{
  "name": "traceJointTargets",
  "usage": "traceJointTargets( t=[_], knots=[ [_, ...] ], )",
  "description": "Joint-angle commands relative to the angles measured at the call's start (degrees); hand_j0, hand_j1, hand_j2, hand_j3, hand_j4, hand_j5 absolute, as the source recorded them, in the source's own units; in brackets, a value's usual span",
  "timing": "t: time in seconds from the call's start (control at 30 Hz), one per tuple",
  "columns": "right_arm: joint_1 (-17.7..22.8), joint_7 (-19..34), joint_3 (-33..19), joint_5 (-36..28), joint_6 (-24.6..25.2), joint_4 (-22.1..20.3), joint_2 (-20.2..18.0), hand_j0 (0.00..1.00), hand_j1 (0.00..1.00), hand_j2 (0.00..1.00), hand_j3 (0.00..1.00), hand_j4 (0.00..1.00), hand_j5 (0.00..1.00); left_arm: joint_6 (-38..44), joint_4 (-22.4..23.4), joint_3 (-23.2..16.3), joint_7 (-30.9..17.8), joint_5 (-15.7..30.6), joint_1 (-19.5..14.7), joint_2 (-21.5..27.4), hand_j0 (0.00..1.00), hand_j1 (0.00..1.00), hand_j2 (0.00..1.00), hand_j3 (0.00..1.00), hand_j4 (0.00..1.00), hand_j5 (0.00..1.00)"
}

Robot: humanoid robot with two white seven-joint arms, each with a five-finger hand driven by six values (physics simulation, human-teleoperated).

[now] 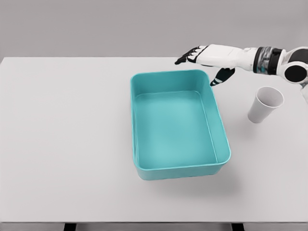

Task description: Put the paper cup into the basket with your right arm

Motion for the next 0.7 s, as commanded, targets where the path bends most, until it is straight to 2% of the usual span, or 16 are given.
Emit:
traceJointTargets(
  t=[0.0,0.1,0.17,0.27,0.3,0.33,0.37,0.43,0.47,0.53,0.6,0.67],
  knots=[
    [0.0,-0.2,0.1,-0.3,0.2,0.0,-0.2,1.00,1.00,1.00,1.00,1.00,1.00,0.0,0.0,0.0,0.0,0.0,-0.1,0.0,1.00,1.00,1.00,1.00,1.00,1.00],
    [-1.2,-0.2,-0.4,-0.3,0.0,0.0,-0.6,1.00,1.00,1.00,1.00,1.00,1.00,0.0,0.0,0.0,0.0,0.0,0.0,0.0,1.00,1.00,1.00,1.00,1.00,1.00],
    [-2.4,-0.2,-0.7,-0.4,-2.0,-0.1,-2.4,1.00,1.00,1.00,1.00,1.00,1.00,0.0,0.0,0.0,0.0,0.0,-0.1,0.0,1.00,1.00,1.00,1.00,1.00,1.00],
    [-1.5,-0.3,-2.9,-1.3,-2.0,-0.1,-8.8,1.00,1.00,1.00,1.00,1.00,1.00,0.0,0.0,0.0,0.0,0.0,0.0,0.0,1.00,1.00,1.00,1.00,1.00,1.00],
    [-1.3,-2.7,-3.4,-3.8,-2.0,-0.2,-11.3,1.00,1.00,1.00,1.00,1.00,1.00,0.0,0.0,0.0,0.0,0.0,-0.1,0.0,1.00,1.00,1.00,1.00,1.00,1.00],
    [0.5,-6.9,-3.4,-9.3,-2.0,-0.1,-12.2,1.00,1.00,1.00,1.00,1.00,1.00,0.0,0.0,0.0,0.0,0.0,0.0,0.0,1.00,1.00,1.00,1.00,1.00,1.00],
    [1.5,-8.3,-3.5,-12.6,-2.0,-0.1,-13.6,1.00,1.00,1.00,1.00,1.00,1.00,0.0,0.0,0.0,0.0,0.0,-0.1,0.0,1.00,1.00,1.00,1.00,1.00,1.00],
    [2.7,-8.3,-3.5,-17.4,-2.0,0.0,-18.6,1.00,1.00,1.00,1.00,1.00,1.00,0.0,0.0,0.1,0.0,0.0,-0.1,0.0,1.00,1.00,1.00,1.00,1.00,1.00],
    [4.9,-8.6,-3.5,-20.3,-2.0,0.0,-21.4,1.00,1.00,1.00,1.00,1.00,1.00,0.0,0.0,0.0,0.0,0.0,0.0,0.0,1.00,1.00,1.00,1.00,1.00,1.00],
    [9.8,-8.6,-4.7,-27.6,-2.0,0.2,-23.8,1.00,1.00,1.00,1.00,1.00,1.00,0.0,0.0,0.0,0.1,0.0,0.0,0.0,1.00,1.00,1.00,1.00,1.00,1.00],
    [12.4,-8.6,-5.0,-31.9,-2.0,0.1,-26.4,1.00,1.00,1.00,1.00,1.00,1.00,0.0,0.0,0.1,0.0,0.0,0.0,0.0,1.00,1.00,1.00,1.00,1.00,1.00],
    [14.7,-8.5,-5.5,-38.1,-2.0,0.2,-26.7,1.00,1.00,1.00,1.00,1.00,1.00,0.0,0.0,0.0,0.0,0.0,0.0,0.0,1.00,1.00,1.00,1.00,1.00,1.00]
  ],
)
